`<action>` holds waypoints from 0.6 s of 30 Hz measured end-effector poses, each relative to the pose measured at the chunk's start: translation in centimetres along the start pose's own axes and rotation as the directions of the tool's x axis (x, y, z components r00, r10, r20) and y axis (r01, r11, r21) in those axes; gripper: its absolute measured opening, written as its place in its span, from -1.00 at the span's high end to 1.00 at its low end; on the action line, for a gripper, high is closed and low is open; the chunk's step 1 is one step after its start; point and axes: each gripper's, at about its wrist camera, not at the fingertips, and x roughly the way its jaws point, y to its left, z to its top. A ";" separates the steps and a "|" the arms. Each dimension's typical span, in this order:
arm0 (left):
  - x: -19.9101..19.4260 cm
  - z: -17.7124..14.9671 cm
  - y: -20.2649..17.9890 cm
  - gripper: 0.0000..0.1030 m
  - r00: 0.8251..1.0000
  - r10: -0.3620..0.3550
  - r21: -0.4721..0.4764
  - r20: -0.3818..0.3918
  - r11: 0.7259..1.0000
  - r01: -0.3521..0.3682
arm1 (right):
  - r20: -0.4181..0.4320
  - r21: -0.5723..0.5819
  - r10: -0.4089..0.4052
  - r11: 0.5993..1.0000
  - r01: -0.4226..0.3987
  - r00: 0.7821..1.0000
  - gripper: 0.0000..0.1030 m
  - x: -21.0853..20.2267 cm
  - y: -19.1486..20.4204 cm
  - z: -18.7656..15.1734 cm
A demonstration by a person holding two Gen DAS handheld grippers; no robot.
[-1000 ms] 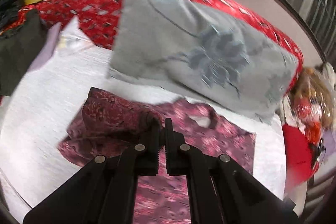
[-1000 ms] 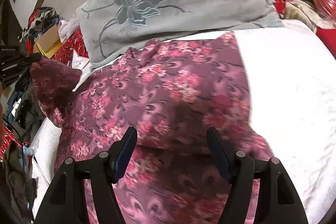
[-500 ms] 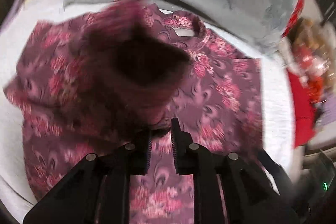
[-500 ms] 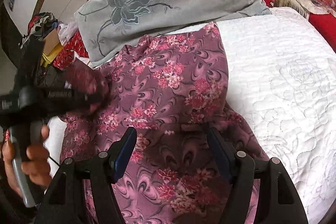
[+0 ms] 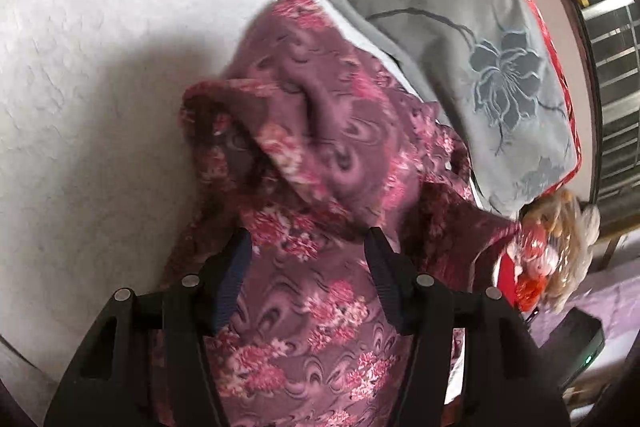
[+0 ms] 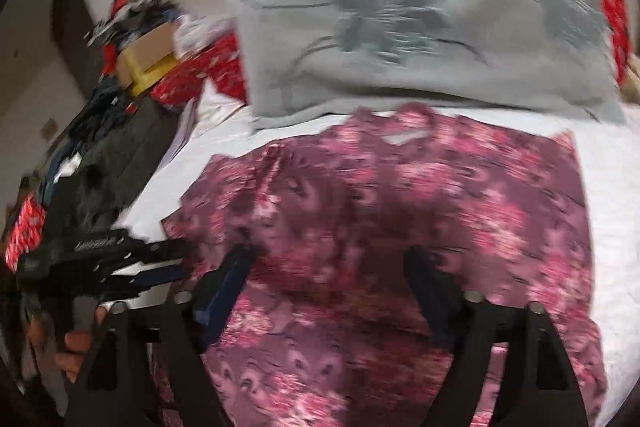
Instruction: Fold small clothes
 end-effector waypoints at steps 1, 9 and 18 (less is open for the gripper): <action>0.3 0.0 0.2 -0.11 1.000 -0.005 -0.009 -0.009 1.000 0.005 | -0.004 -0.027 -0.021 0.999 0.021 1.000 -0.75 0.5 0.6 -0.2; 0.5 0.6 1.5 -0.11 0.999 -0.049 -0.045 -0.020 0.998 0.048 | -0.032 -0.070 -0.054 0.996 0.052 0.998 -0.75 0.7 2.0 -2.8; 0.6 0.8 1.2 -0.11 0.999 -0.037 -0.062 -0.020 0.997 0.036 | 0.041 -0.335 -0.253 0.908 0.251 0.967 -0.75 3.5 6.3 -3.9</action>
